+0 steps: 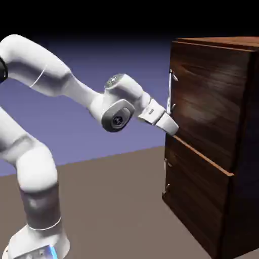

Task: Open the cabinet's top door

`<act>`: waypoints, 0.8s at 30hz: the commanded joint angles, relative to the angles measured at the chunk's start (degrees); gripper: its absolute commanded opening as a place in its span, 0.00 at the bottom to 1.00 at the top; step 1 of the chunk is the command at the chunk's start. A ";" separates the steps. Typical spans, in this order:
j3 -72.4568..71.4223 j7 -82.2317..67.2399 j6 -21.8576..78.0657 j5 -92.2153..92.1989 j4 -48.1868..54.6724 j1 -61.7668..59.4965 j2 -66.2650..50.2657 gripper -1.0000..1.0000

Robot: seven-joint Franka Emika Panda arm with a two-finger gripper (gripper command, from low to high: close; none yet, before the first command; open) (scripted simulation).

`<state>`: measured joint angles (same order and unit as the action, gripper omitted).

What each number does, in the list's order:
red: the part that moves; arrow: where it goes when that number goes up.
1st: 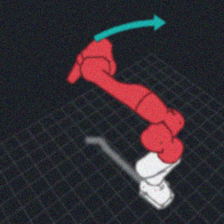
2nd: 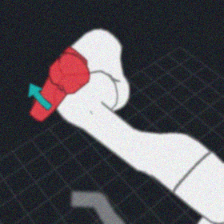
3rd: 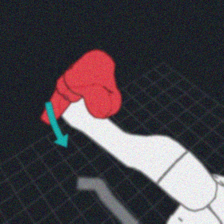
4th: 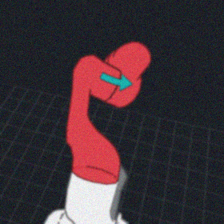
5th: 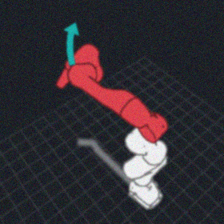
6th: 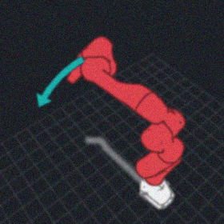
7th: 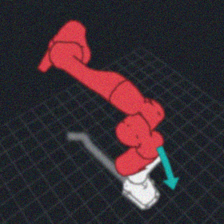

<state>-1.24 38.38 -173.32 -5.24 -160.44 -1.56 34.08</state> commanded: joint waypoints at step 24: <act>-20.52 -41.70 6.66 -59.81 3.34 -18.80 14.35 0.50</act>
<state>-21.76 -3.32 -166.67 -65.05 -157.09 -20.36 48.42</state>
